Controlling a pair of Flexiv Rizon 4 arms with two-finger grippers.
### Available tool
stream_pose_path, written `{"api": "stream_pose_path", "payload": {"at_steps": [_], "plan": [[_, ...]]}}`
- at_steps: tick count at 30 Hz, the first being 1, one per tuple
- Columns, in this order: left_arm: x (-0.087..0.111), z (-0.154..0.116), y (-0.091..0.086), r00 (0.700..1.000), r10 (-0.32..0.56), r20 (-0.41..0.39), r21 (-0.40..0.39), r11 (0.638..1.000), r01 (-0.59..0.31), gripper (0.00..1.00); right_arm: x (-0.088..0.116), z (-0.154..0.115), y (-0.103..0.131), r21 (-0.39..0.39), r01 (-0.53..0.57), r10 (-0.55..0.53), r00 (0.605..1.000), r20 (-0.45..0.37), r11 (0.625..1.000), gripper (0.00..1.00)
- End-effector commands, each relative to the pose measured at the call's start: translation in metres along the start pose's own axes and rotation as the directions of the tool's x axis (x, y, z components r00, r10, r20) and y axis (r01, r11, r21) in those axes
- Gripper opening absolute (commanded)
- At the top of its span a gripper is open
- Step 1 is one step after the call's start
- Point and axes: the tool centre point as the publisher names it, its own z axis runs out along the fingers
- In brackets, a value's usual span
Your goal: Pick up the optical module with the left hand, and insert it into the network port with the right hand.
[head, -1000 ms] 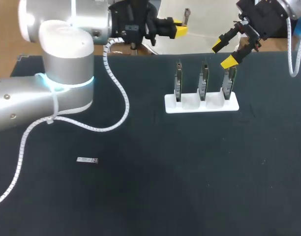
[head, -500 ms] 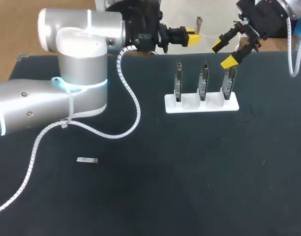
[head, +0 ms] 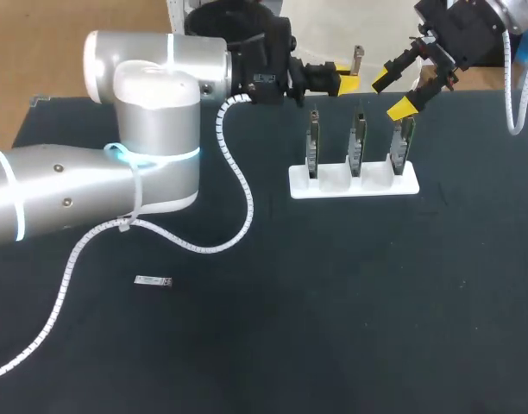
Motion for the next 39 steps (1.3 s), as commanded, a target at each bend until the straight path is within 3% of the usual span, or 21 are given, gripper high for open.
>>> {"api": "stream_pose_path", "payload": {"at_steps": [1,19,39], "plan": [[0.005,0.004,0.005,1.000,0.009,0.010,0.023,1.000,-0.009,0.00,0.000,0.001,0.003,0.008,0.001,-0.001,1.000,0.000,1.000,1.00],[0.016,0.014,-0.001,1.000,0.018,0.009,0.068,0.997,-0.018,0.00,0.000,0.001,0.003,0.008,0.001,-0.001,1.000,0.000,1.000,1.00],[0.027,0.014,0.000,1.000,0.023,0.008,0.065,0.998,-0.024,0.00,0.000,0.001,0.003,0.008,0.001,-0.001,1.000,0.000,1.000,1.00]]}}
